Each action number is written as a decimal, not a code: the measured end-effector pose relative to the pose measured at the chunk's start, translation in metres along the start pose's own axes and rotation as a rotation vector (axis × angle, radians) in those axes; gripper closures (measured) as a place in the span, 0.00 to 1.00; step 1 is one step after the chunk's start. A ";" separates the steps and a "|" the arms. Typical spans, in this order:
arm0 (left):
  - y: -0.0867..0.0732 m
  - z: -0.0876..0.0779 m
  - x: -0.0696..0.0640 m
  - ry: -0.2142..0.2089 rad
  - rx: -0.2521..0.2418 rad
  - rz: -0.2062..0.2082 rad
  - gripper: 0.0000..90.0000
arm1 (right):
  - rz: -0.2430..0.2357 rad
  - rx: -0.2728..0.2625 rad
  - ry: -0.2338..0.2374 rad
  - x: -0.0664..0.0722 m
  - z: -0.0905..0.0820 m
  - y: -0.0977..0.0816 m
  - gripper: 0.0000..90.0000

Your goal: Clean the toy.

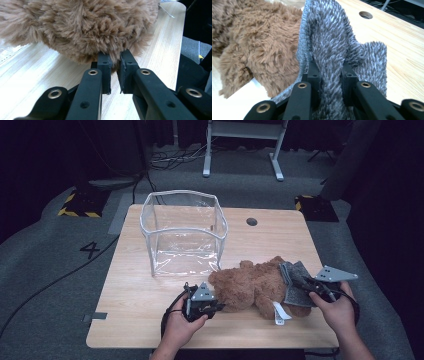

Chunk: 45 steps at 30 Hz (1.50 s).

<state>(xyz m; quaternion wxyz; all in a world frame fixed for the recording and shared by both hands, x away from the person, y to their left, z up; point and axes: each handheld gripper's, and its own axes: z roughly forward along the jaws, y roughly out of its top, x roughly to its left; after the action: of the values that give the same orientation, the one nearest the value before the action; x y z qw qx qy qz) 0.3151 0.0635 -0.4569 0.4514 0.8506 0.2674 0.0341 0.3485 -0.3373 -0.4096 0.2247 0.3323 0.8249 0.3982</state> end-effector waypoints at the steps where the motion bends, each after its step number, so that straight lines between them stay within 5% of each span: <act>1: 0.001 0.000 -0.001 0.001 0.001 0.002 0.90 | 0.001 -0.011 0.006 0.001 -0.004 0.001 0.84; 6: 0.005 -0.002 -0.003 0.002 -0.001 0.018 0.91 | -0.044 -0.079 0.104 0.030 -0.015 0.014 0.83; 10: 0.003 -0.005 -0.003 0.009 -0.008 0.005 0.91 | -0.071 -0.041 0.119 0.043 -0.002 0.006 0.83; 14: 0.001 -0.008 0.000 0.017 -0.012 -0.002 0.91 | -0.028 -0.011 0.107 0.035 0.009 -0.018 0.83; 21: 0.002 -0.008 0.002 0.014 -0.021 -0.011 0.91 | 0.011 0.046 0.044 0.021 -0.001 -0.051 0.84; 33: 0.006 -0.012 0.000 0.010 -0.039 -0.006 0.91 | 0.050 0.069 -0.062 -0.006 -0.026 -0.055 0.83; 39: 0.012 -0.013 -0.007 -0.001 -0.056 0.019 0.91 | 0.036 -0.048 0.039 0.007 -0.040 -0.020 0.83; 45: 0.011 -0.012 -0.007 -0.006 -0.059 0.013 0.91 | -0.063 -0.127 0.187 0.051 -0.027 0.023 0.83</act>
<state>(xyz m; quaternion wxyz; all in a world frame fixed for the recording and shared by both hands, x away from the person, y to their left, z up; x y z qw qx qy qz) 0.3105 0.0642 -0.4395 0.4770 0.8387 0.2592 0.0422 0.3055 -0.3029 -0.3807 0.1797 0.2529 0.8255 0.4715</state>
